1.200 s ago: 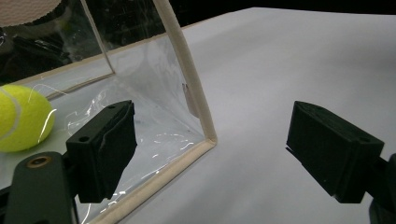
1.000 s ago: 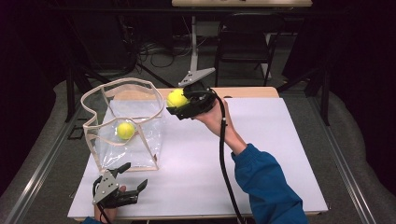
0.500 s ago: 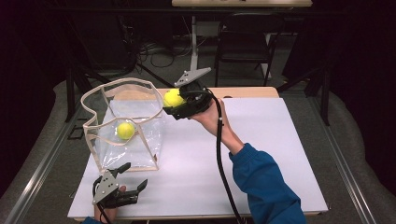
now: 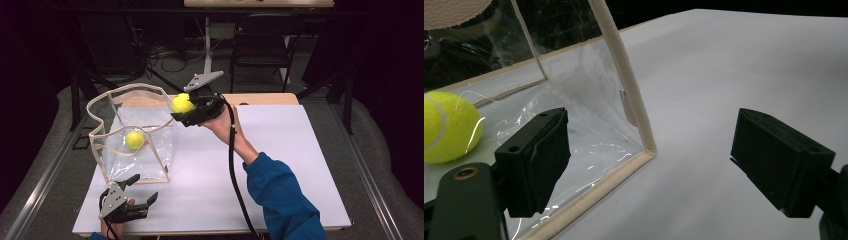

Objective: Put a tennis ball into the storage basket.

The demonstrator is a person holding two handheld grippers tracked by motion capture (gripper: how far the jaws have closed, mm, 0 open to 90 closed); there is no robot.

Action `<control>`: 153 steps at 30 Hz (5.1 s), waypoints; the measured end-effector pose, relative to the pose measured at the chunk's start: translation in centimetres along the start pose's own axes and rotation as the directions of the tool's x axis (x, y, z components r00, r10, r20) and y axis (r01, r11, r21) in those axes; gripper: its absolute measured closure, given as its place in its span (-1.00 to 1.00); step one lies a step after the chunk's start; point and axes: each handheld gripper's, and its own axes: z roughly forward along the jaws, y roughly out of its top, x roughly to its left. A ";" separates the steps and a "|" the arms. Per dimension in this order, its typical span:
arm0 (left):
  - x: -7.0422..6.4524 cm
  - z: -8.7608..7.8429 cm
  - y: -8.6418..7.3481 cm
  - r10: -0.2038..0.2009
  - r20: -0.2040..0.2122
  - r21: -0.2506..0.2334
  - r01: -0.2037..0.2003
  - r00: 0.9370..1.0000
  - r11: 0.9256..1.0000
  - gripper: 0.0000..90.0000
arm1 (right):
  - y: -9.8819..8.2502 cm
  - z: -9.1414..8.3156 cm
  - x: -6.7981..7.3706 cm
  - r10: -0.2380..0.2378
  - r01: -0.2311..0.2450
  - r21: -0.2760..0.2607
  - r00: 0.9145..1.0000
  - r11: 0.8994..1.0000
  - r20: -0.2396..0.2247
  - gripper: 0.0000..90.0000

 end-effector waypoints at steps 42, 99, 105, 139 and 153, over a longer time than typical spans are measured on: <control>-0.1 0.0 0.1 -0.001 0.000 -0.004 0.001 1.000 1.000 -0.65 | 2.5 2.4 1.8 -0.026 0.025 -0.023 0.999 0.999 -0.034 -0.42; 0.1 -0.1 0.1 0.001 0.005 -0.008 -0.001 1.000 1.000 -0.65 | 3.8 8.4 2.0 0.003 0.003 0.161 0.999 0.987 -0.037 -0.42; 0.1 0.0 0.2 0.002 0.007 -0.009 -0.002 1.000 1.000 -0.65 | 3.7 8.9 2.0 0.006 0.001 0.204 0.999 0.979 -0.034 -0.43; 0.0 0.0 0.1 -0.005 0.006 -0.009 0.005 1.000 1.000 -0.65 | 2.9 3.6 1.0 0.050 -0.040 0.132 0.996 0.990 -0.073 -0.95; -0.1 0.0 0.2 -0.002 0.002 -0.008 0.002 1.000 1.000 -0.65 | -0.2 1.7 0.3 0.059 -0.048 0.176 0.996 0.983 -0.059 -0.96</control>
